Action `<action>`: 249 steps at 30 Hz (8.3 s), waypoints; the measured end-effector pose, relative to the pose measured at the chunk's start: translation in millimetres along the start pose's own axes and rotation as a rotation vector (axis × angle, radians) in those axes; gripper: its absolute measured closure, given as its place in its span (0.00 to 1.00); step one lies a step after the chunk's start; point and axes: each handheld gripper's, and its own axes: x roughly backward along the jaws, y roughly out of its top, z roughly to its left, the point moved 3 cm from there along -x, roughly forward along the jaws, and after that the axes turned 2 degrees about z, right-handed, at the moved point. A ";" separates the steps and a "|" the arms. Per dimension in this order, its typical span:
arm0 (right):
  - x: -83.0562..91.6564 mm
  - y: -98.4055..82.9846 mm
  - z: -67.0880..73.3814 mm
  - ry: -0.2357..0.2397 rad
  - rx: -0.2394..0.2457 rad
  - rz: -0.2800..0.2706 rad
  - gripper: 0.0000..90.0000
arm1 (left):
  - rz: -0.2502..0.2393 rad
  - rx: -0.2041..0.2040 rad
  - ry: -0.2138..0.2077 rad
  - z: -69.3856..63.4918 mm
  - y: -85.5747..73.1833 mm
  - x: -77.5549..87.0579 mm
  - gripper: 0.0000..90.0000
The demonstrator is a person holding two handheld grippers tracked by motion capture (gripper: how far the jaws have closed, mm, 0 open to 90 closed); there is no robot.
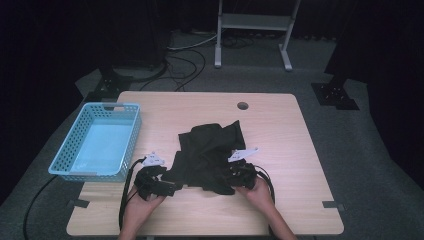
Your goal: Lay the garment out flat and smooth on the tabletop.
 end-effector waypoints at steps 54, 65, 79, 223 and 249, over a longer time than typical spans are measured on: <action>38.3 -6.5 65.4 0.003 0.083 -0.100 0.40 | 0.097 0.000 0.013 1.7 -14.4 -24.3 0.11; 23.8 14.0 66.7 -0.032 0.093 -0.115 0.41 | 0.105 -0.016 0.013 1.9 -15.3 -27.1 0.11; 11.4 17.9 59.5 -0.073 0.099 -0.091 0.76 | 0.118 -0.038 0.025 1.0 -14.9 -28.4 0.11; 207.5 -153.7 -46.3 -0.347 -0.328 -0.176 0.63 | 0.104 -0.088 0.062 -16.5 6.2 -29.3 0.11; 126.1 -59.7 -6.1 -0.190 -0.109 -0.103 0.45 | 0.100 -0.173 -0.012 -42.7 33.7 -47.7 0.16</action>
